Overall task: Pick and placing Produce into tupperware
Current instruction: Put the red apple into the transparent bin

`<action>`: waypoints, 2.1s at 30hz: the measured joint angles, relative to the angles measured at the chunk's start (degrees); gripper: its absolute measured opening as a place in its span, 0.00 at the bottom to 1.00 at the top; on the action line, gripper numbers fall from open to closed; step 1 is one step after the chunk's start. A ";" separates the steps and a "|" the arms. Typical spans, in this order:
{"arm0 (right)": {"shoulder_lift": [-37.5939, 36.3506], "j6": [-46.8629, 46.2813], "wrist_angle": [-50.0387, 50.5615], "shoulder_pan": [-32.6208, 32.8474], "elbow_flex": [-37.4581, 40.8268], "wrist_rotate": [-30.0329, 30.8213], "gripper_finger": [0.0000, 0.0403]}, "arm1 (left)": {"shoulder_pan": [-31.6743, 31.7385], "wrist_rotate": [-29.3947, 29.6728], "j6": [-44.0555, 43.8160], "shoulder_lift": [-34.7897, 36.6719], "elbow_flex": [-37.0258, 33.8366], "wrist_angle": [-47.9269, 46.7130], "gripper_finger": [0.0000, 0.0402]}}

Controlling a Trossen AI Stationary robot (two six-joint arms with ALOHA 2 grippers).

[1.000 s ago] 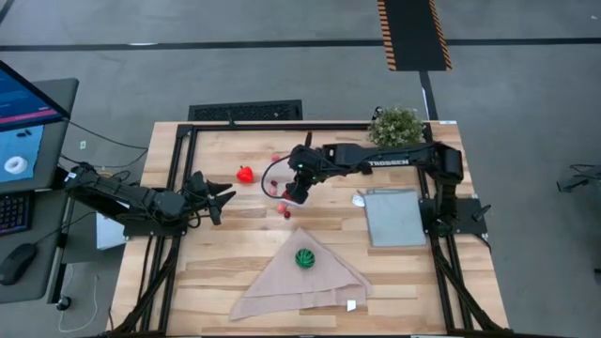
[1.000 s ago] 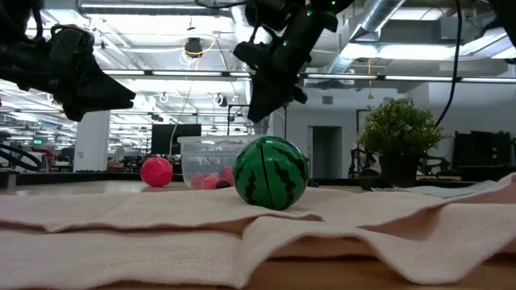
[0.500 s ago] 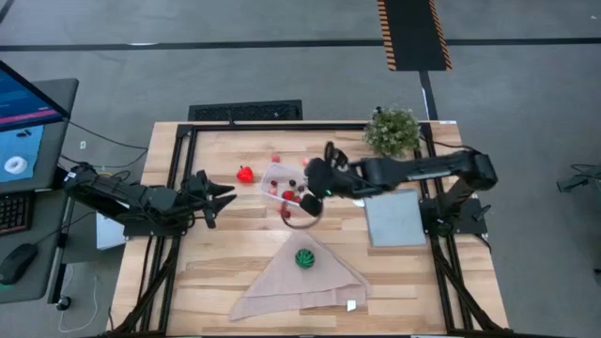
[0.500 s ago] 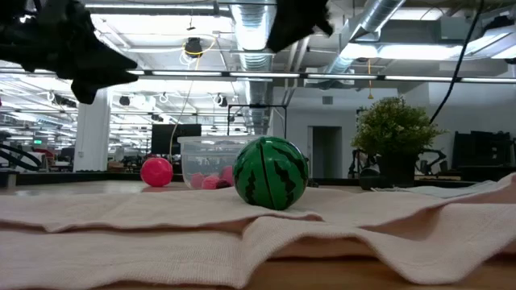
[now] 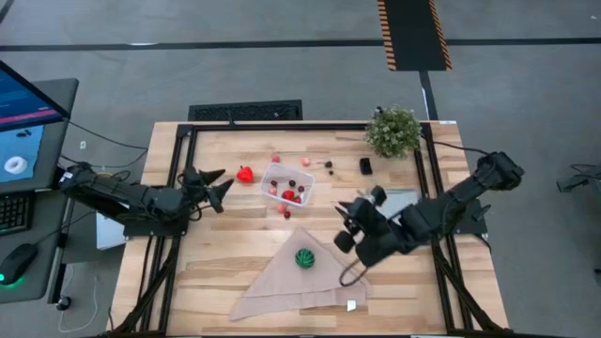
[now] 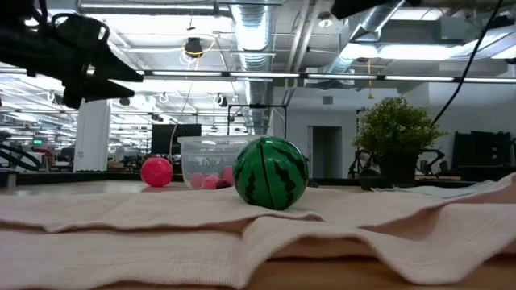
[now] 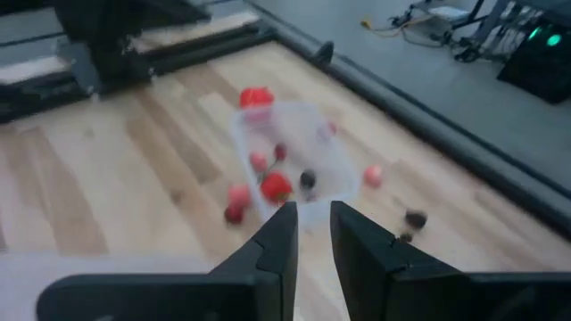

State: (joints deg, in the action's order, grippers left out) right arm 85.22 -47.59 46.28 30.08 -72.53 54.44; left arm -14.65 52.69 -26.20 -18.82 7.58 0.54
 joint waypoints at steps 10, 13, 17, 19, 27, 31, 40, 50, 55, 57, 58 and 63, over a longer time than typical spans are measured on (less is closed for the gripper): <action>-0.42 -15.03 10.87 10.12 1.66 15.07 0.23 | 7.67 -3.04 -3.03 0.49 3.09 7.54 0.69; -0.73 -19.55 16.05 15.31 1.63 18.08 0.23 | 8.41 -4.88 -1.29 -0.14 3.09 8.58 0.69; -0.67 -23.25 21.74 22.93 2.01 21.83 0.23 | 9.89 -11.57 -1.07 -1.80 3.05 9.01 0.69; -0.66 -24.89 22.02 25.61 3.34 26.09 0.23 | 10.94 -14.81 -1.05 -3.02 3.03 10.69 0.69; 1.71 -20.53 5.34 24.96 11.01 28.57 0.23 | 14.13 -17.55 1.33 -6.34 3.03 14.57 0.69; 2.61 -13.11 -3.65 21.05 12.66 22.99 0.23 | 15.03 -17.70 1.52 -6.86 3.03 14.51 0.69; 4.12 33.39 -48.62 8.82 16.67 -6.22 0.23 | 16.33 -17.75 2.60 -7.07 3.01 14.58 0.69; -9.39 41.57 -48.70 -4.01 22.57 -16.13 0.23 | 16.32 -16.32 5.84 -7.07 3.10 12.11 0.69; -22.36 44.79 -63.16 -12.28 38.24 -24.69 0.23 | 16.32 -13.47 3.15 -7.07 4.81 4.98 0.69; -27.28 44.41 -64.31 -15.14 43.71 -25.83 0.23 | 16.32 -13.38 2.20 -7.07 5.32 4.13 0.69; -29.47 43.15 -64.46 -16.25 46.02 -26.99 0.23 | 16.32 -13.38 1.87 -7.07 5.61 3.81 0.69; -37.60 40.16 -67.37 -18.80 56.81 -29.17 0.23 | 16.32 -12.72 1.61 -7.09 7.57 0.35 0.69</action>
State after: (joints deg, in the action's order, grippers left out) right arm 47.62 -7.43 -21.09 11.28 -15.72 25.27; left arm 1.67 39.97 -24.59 -25.91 15.16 0.89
